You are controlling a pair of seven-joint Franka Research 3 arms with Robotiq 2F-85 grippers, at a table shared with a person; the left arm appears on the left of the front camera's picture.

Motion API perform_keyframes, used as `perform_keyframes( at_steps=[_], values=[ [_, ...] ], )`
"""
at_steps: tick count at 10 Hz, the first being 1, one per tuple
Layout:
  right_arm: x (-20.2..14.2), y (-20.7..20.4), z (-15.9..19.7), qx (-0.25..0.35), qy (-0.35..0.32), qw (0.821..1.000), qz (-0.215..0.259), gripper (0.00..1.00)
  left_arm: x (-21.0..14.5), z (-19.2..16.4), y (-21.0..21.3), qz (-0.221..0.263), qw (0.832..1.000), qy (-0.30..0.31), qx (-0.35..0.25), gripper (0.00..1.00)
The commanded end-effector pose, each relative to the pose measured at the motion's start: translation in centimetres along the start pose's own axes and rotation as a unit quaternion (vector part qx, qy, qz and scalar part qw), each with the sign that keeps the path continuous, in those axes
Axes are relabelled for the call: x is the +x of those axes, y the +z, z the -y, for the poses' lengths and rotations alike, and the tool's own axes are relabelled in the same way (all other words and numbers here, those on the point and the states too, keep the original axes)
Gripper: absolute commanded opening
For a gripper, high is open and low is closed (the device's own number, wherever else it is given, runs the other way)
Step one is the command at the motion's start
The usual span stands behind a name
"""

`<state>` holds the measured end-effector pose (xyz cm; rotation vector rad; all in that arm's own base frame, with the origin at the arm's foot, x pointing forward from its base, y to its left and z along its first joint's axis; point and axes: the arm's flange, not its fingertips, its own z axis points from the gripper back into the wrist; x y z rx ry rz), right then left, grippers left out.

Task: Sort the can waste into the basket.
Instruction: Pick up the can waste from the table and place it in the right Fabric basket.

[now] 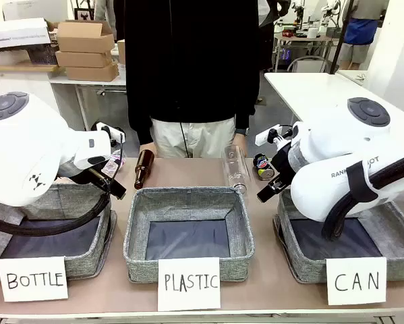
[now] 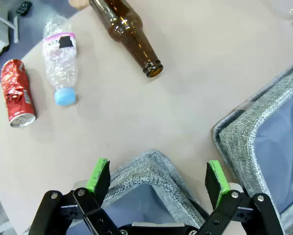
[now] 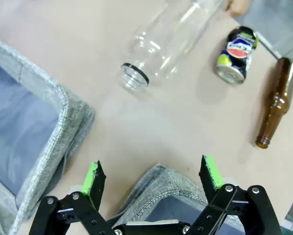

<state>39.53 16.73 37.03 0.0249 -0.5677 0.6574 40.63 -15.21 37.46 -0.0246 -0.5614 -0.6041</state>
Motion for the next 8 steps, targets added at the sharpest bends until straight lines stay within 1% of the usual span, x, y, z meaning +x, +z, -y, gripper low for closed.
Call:
perform_keyframes(
  at_steps=[1, 8],
  values=[
    [0.01, 0.01, 0.00, 0.000, 0.000, 1.000, 0.000, 1.00, 0.00, 0.00, 0.00, 0.000, 1.000, 0.000, 0.000, 1.00],
    [0.01, 0.01, 0.00, 0.000, 0.000, 1.000, 0.000, 1.00, 0.00, 0.00, 0.00, 0.000, 1.000, 0.000, 0.000, 1.00]
  ],
)
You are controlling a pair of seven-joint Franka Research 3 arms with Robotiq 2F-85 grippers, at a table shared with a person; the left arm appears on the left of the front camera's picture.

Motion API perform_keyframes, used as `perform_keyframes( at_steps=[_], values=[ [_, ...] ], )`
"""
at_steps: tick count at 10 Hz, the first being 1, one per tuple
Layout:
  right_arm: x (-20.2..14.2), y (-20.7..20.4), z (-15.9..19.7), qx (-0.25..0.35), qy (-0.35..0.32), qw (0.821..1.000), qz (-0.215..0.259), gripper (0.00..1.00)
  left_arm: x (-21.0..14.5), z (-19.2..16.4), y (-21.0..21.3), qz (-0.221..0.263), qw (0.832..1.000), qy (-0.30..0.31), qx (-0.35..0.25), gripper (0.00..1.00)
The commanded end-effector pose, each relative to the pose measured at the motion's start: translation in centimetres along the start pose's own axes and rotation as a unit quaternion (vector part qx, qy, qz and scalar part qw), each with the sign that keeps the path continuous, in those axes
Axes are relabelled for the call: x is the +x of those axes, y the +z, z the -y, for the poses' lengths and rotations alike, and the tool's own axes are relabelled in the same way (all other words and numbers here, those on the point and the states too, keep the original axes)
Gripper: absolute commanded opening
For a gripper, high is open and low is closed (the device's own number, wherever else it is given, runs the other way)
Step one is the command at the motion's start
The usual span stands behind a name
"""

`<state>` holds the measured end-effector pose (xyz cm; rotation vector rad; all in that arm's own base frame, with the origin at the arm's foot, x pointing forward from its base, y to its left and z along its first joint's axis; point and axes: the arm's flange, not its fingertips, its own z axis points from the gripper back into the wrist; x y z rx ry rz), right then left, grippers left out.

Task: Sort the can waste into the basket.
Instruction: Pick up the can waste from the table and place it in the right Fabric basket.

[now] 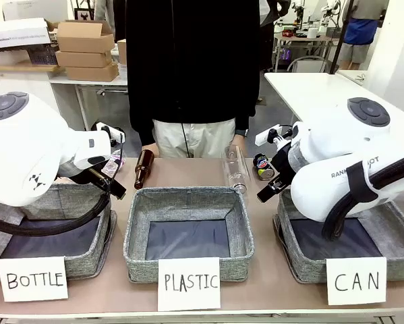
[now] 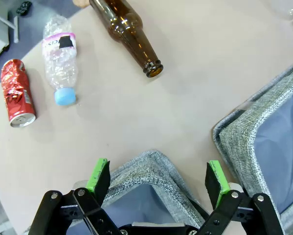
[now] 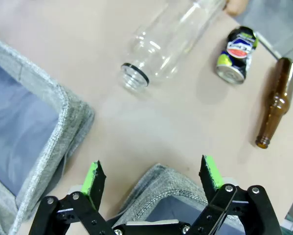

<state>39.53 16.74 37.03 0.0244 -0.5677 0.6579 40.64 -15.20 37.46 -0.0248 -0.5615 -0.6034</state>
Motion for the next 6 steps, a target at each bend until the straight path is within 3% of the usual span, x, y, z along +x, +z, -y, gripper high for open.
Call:
perform_keyframes(
  at_steps=[1, 3, 4, 5, 6],
  values=[
    [0.0, 0.0, 0.0, 0.000, 0.000, 1.000, 0.000, 1.00, 0.0, 0.0, 0.0, 0.000, 1.000, 0.000, 0.000, 1.00],
    [0.0, 0.0, 0.0, 0.000, 0.000, 1.000, 0.000, 1.00, 0.0, 0.0, 0.0, 0.000, 1.000, 0.000, 0.000, 1.00],
    [1.3, 3.5, -0.2, 0.024, 0.018, 0.999, -0.023, 1.00, 2.0, 0.1, 3.6, 0.027, 0.999, -0.008, -0.018, 1.00],
    [2.2, 9.1, -1.0, -0.067, 0.022, 0.997, -0.017, 1.00, 3.7, -0.2, 10.0, 0.027, 0.999, 0.041, 0.002, 1.00],
    [1.8, 14.0, -2.3, -0.108, 0.030, 0.993, 0.022, 1.00, 3.1, -0.4, 15.4, 0.077, 0.995, 0.056, -0.013, 1.00]
  ],
)
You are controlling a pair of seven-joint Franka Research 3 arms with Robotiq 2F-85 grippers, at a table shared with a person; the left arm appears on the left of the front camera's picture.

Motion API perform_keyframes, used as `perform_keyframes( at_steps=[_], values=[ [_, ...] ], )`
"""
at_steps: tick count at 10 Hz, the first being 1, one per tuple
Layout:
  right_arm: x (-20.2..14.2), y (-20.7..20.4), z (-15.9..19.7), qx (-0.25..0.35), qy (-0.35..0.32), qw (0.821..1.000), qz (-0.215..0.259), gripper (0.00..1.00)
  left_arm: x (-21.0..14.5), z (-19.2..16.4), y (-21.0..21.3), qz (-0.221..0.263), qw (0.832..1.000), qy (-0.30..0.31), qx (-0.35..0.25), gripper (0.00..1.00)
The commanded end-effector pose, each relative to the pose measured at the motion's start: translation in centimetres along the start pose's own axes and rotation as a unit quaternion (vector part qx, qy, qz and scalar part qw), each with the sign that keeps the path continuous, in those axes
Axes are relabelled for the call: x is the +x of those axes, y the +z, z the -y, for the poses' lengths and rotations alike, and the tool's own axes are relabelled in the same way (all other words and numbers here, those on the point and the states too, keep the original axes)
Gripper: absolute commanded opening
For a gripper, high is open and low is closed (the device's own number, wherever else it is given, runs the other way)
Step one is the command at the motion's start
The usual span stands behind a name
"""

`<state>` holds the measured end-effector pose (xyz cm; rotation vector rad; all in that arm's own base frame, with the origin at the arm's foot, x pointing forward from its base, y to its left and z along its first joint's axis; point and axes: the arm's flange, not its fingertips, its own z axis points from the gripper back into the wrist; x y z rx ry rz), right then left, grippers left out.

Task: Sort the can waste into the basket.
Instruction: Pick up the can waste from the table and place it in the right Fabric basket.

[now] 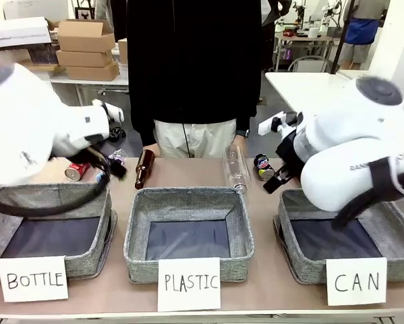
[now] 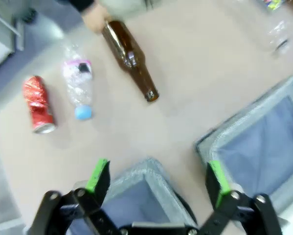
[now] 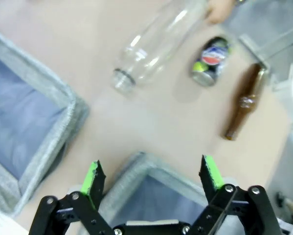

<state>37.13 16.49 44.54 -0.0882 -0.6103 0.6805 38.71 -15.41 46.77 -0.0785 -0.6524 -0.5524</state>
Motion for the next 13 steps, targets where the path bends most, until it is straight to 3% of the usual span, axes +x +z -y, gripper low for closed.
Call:
perform_keyframes(
  at_steps=[1, 2, 3, 4, 5, 6, 7, 8, 9, 10, 11, 12, 13],
  values=[
    [-1.7, 10.5, -2.4, -0.096, -0.011, 0.995, 0.006, 1.00, -1.4, 0.0, 10.9, 0.048, 0.998, 0.003, -0.049, 1.00],
    [-4.2, 13.0, -3.3, -0.087, -0.013, 0.996, -0.014, 1.00, -3.7, 0.6, 13.6, 0.051, 0.997, -0.015, -0.064, 1.00],
    [-7.1, 14.0, -3.8, -0.093, -0.028, 0.995, -0.025, 1.00, -7.0, 1.2, 14.3, 0.055, 0.988, -0.076, -0.126, 1.00],
    [0.4, 10.3, -0.7, -0.078, -0.003, 0.997, 0.011, 1.00, 0.8, 0.6, 11.3, 0.051, 0.998, 0.006, -0.036, 1.00],
    [0.4, 10.3, -0.7, -0.078, -0.003, 0.997, 0.011, 1.00, 0.8, 0.6, 11.3, 0.051, 0.998, 0.006, -0.036, 1.00],
    [-1.3, 15.2, -1.7, -0.098, -0.012, 0.995, 0.000, 1.00, -0.5, 1.0, 16.2, 0.065, 0.995, -0.026, -0.076, 1.00],
    [-0.7, 14.7, -1.2, 0.019, -0.139, 0.990, -0.025, 1.00, 0.1, 1.1, 15.6, 0.046, 0.987, -0.002, -0.157, 1.00],
    [-1.6, 14.9, 0.2, 0.200, -0.243, 0.949, -0.029, 1.00, 0.2, -0.4, 15.3, 0.009, 0.963, 0.083, -0.255, 1.00],
    [-3.7, 15.1, 2.1, 0.293, -0.362, 0.885, 0.021, 1.00, -0.6, -2.3, 14.8, -0.023, 0.918, 0.129, -0.376, 1.00],
    [-6.8, 16.1, 4.0, 0.326, -0.451, 0.827, 0.088, 1.00, -1.4, -4.2, 13.9, -0.040, 0.885, 0.206, -0.415, 1.00],
    [-9.9, 17.0, 6.0, 0.344, -0.496, 0.784, 0.144, 1.00, -3.0, -6.1, 13.1, -0.057, 0.845, 0.230, -0.479, 1.00],
    [-13.6, 17.6, 8.5, 0.349, -0.533, 0.744, 0.202, 1.00, -4.8, -8.3, 12.2, -0.050, 0.810, 0.298, -0.502, 1.00],
    [-16.6, 18.0, 10.5, 0.336, -0.567, 0.718, 0.225, 1.00, -6.7, -10.5, 11.2, -0.050, 0.786, 0.374, -0.490, 1.00]
  ],
)
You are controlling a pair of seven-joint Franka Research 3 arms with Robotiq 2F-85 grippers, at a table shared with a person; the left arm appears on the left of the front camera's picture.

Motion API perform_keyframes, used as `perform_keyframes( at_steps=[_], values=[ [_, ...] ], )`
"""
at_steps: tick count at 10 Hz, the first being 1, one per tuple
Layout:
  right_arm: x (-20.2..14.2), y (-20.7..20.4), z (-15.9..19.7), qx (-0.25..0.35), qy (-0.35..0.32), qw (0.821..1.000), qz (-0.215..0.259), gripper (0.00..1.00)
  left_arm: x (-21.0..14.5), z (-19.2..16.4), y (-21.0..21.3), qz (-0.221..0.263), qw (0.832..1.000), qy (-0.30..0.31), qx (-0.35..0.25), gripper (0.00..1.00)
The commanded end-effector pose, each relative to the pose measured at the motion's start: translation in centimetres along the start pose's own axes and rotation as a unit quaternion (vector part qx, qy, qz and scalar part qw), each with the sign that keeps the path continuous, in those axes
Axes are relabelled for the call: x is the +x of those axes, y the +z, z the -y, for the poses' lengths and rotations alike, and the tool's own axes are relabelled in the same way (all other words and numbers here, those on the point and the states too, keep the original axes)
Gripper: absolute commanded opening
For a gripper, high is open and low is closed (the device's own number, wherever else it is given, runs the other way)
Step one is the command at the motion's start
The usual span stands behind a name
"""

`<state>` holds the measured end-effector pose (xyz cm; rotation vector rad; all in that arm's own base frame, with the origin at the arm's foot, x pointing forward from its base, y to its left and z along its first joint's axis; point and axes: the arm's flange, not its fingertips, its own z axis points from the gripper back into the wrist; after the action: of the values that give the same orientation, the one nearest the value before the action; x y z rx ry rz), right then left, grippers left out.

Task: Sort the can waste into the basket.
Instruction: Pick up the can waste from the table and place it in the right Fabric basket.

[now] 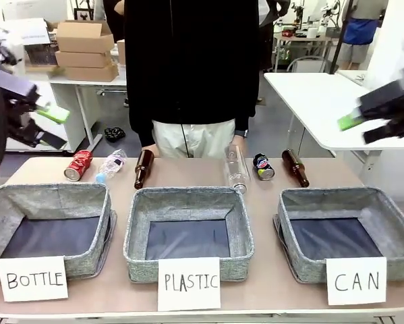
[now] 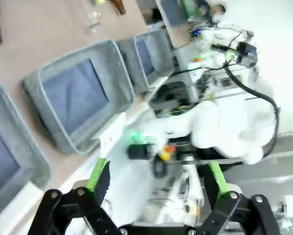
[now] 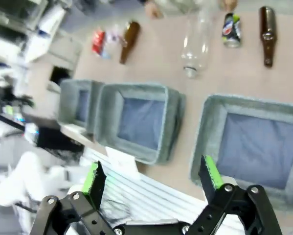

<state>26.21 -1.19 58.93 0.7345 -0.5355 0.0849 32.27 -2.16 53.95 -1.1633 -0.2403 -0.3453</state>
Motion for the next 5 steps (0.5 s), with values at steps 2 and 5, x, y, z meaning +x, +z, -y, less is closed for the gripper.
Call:
perform_keyframes(
  at_steps=[2, 5],
  values=[
    [-6.2, 2.7, 7.6, 0.121, -0.227, 0.944, 0.205, 1.00, -0.8, -8.3, 4.8, 0.102, 0.962, 0.246, -0.063, 1.00],
    [-0.9, 6.5, 5.9, 0.065, -0.130, 0.985, 0.089, 1.00, -2.4, -10.3, 6.9, 0.100, 0.966, 0.231, -0.055, 1.00]
  ],
)
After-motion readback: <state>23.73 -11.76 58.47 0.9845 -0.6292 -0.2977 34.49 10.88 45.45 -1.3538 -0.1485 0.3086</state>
